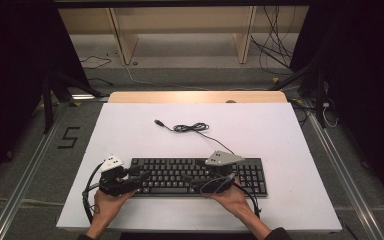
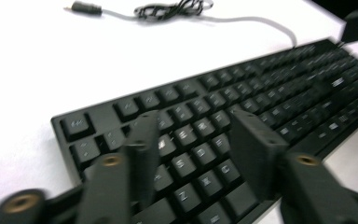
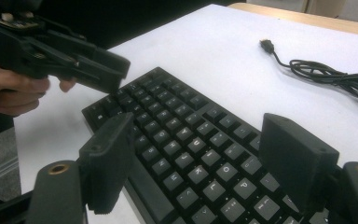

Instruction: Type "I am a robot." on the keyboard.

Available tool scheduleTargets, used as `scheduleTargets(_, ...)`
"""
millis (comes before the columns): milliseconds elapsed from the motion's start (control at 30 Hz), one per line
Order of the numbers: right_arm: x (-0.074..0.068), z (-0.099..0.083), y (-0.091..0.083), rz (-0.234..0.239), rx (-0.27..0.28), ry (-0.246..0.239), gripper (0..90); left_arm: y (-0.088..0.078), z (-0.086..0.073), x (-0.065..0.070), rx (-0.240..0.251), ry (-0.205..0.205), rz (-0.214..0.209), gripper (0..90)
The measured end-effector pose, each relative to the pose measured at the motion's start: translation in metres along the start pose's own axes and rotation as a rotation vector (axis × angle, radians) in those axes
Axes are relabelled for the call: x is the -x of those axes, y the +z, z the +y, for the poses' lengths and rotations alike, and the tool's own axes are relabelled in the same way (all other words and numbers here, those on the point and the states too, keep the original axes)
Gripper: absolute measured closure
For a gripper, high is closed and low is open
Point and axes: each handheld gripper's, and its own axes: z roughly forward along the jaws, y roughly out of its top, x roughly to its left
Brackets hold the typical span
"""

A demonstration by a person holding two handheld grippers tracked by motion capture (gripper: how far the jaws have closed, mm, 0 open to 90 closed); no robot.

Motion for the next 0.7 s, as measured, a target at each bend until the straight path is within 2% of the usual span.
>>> scheduleTargets(133,0.000,0.000,0.000,0.009,-0.004,-0.002,32.8,-0.007,-0.001,0.003,0.045,0.006,-0.018,42.6)
scheduleTargets(300,-0.001,0.000,0.000,0.020,-0.012,-0.014,43.7,-0.012,-0.001,0.006,0.087,0.027,-0.021,35.2)
scheduleTargets(700,-0.005,-0.003,0.009,0.032,-0.061,-0.036,73.3,-0.014,-0.001,0.009,0.117,0.042,-0.031,28.9)
